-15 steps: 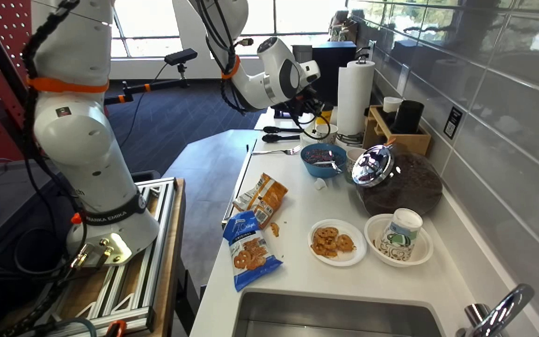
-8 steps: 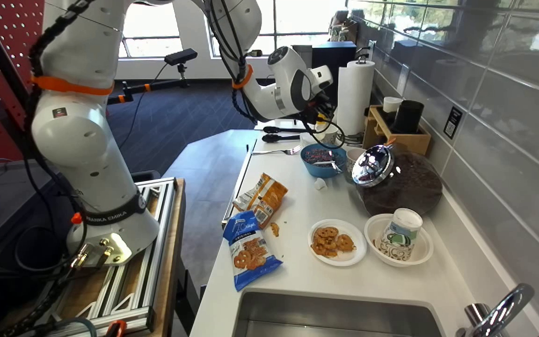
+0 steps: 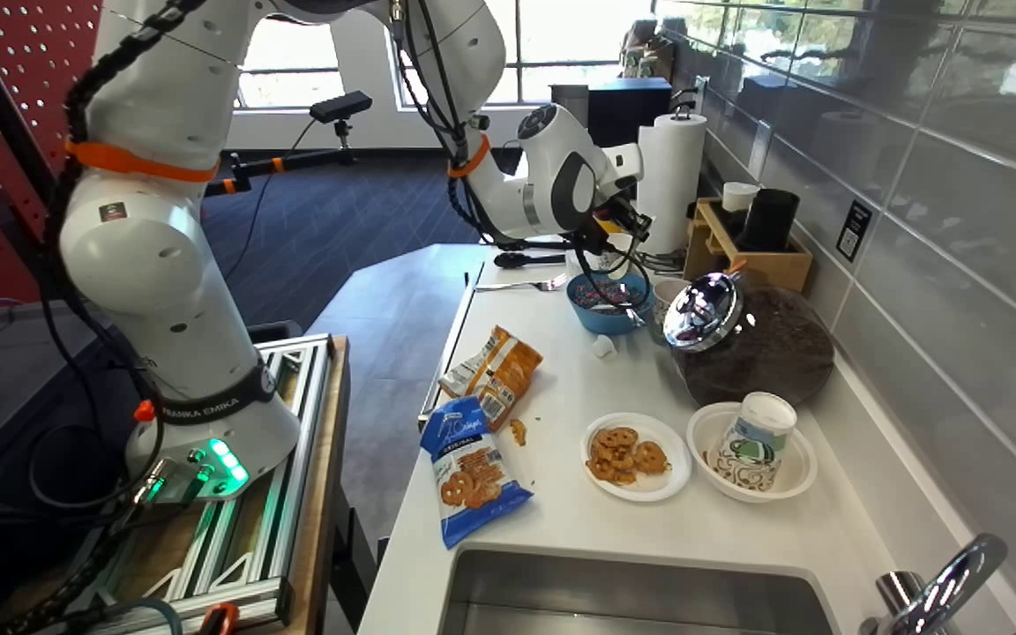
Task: Use the white spoon to remove some contents from the blue bowl then put the spoon back on the counter.
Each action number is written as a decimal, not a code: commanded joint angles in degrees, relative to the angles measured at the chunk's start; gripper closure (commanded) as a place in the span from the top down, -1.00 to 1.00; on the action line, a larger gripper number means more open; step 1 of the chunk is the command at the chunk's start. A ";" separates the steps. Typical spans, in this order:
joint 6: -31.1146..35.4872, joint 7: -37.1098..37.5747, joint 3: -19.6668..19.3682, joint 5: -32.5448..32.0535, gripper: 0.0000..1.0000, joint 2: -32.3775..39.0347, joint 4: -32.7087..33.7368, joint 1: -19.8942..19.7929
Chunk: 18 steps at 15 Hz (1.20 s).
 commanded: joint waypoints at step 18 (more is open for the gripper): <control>-7.69 5.04 -22.99 30.90 -0.93 5.60 -3.72 28.50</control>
